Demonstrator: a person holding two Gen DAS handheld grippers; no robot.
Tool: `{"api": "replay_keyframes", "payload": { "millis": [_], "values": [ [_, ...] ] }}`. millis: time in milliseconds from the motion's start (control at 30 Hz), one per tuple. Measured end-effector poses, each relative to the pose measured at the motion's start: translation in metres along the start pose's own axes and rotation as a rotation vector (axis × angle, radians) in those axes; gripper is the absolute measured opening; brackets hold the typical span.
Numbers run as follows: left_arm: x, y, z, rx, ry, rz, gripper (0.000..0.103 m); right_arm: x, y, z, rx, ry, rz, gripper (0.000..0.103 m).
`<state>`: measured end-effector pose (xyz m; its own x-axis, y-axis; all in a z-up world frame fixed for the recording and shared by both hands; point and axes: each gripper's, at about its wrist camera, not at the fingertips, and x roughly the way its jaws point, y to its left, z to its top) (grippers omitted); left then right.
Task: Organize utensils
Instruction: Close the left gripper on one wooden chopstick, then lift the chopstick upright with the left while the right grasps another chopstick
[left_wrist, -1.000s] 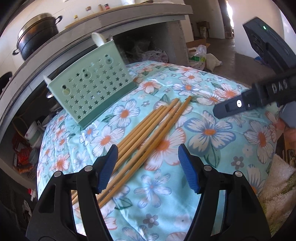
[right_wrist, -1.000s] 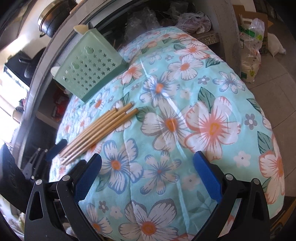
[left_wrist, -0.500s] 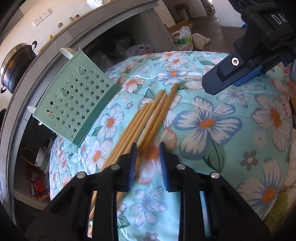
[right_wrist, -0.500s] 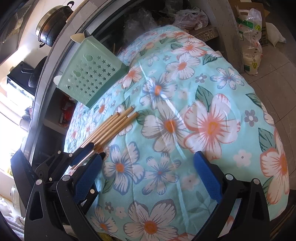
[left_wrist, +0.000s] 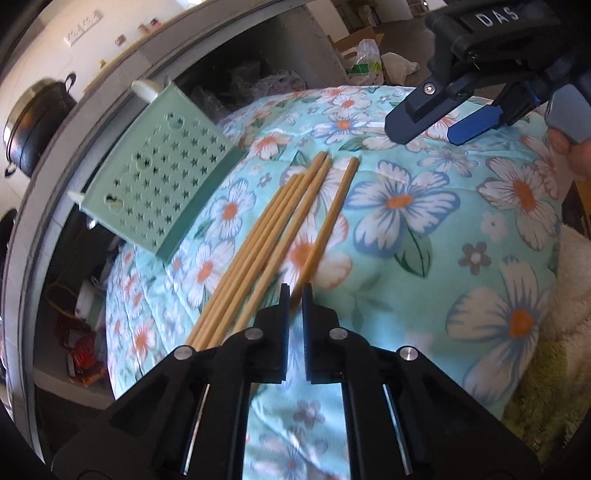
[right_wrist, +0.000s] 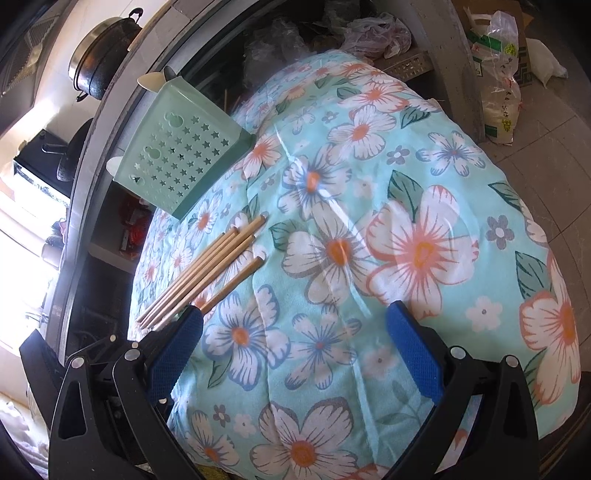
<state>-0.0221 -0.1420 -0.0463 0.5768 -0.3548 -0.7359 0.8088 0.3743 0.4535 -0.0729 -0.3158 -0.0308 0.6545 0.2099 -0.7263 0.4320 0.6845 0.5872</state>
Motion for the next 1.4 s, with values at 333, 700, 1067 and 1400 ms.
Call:
{"api": "replay_keyframes", "payload": {
  "millis": [333, 700, 1067, 1400],
  "values": [
    [-0.016, 0.013, 0.005, -0.087, -0.068, -0.099, 0.026, 0.000, -0.001, 0.000, 0.004, -0.001, 0.002, 0.097],
    [0.006, -0.007, 0.038, 0.062, -0.125, -0.066, 0.028, -0.002, -0.005, -0.001, 0.038, -0.006, 0.036, 0.097],
    [0.034, -0.009, 0.057, 0.056, -0.086, -0.140, 0.024, -0.004, -0.014, 0.001, 0.092, -0.012, 0.099, 0.097],
    [0.040, -0.011, 0.067, 0.039, -0.067, -0.156, 0.010, -0.007, -0.019, 0.000, 0.107, -0.019, 0.123, 0.097]
  ]
}}
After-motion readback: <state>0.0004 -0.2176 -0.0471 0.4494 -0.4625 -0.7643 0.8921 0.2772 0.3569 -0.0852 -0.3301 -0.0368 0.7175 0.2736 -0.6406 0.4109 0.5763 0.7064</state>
